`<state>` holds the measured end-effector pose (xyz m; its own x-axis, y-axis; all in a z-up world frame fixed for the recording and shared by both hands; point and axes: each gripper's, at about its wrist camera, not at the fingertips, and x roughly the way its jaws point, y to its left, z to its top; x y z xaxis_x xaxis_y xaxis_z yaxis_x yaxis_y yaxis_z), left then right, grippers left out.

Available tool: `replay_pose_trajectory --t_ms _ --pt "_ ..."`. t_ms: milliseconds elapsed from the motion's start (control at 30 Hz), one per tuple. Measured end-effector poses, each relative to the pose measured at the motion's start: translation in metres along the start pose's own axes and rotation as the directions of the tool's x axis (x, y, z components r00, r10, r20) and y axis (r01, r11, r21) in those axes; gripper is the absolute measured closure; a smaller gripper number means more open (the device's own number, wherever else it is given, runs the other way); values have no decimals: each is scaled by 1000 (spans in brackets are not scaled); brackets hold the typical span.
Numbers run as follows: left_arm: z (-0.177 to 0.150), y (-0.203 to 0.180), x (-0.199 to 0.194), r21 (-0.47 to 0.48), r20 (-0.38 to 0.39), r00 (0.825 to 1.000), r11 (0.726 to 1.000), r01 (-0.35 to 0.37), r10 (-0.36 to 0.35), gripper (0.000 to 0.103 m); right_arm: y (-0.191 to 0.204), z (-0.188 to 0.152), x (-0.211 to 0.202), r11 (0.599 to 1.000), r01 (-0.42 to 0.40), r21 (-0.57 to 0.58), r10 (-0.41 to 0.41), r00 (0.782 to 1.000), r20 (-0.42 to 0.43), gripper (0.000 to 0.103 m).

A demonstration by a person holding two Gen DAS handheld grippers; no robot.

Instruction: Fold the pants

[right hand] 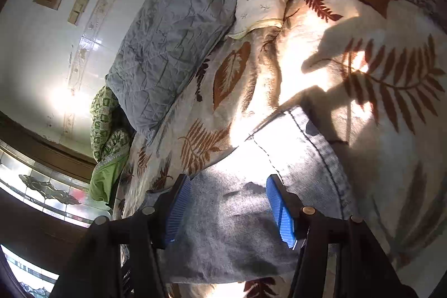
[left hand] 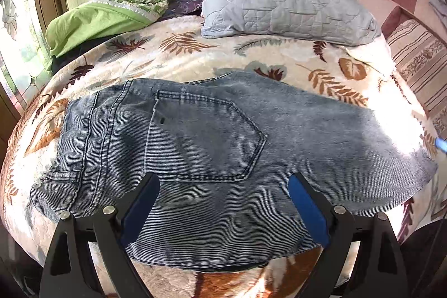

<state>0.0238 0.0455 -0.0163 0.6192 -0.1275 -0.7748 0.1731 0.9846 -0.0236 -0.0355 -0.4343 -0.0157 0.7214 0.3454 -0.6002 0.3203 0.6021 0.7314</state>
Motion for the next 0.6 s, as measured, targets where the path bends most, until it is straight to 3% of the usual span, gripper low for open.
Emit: replay_pose_trajectory --t_ms 133,267,400,467,600 --pt "6 -20 4 -9 -17 999 999 34 -34 10 -54 -26 -31 981 2 195 1 1000 -19 43" --pt "11 -39 9 -17 -36 996 997 78 -79 10 -86 -40 -27 961 20 277 -5 998 -55 43" --pt "13 -51 10 -26 -45 994 995 97 -98 10 -95 -42 -7 947 -9 321 37 996 -80 43" --pt "15 -53 13 -43 -51 994 995 95 -98 10 -93 -41 1 956 20 294 8 996 -92 43" --pt "20 -62 20 -77 -60 993 993 93 -97 10 -93 -43 2 938 34 346 -19 999 -45 43"
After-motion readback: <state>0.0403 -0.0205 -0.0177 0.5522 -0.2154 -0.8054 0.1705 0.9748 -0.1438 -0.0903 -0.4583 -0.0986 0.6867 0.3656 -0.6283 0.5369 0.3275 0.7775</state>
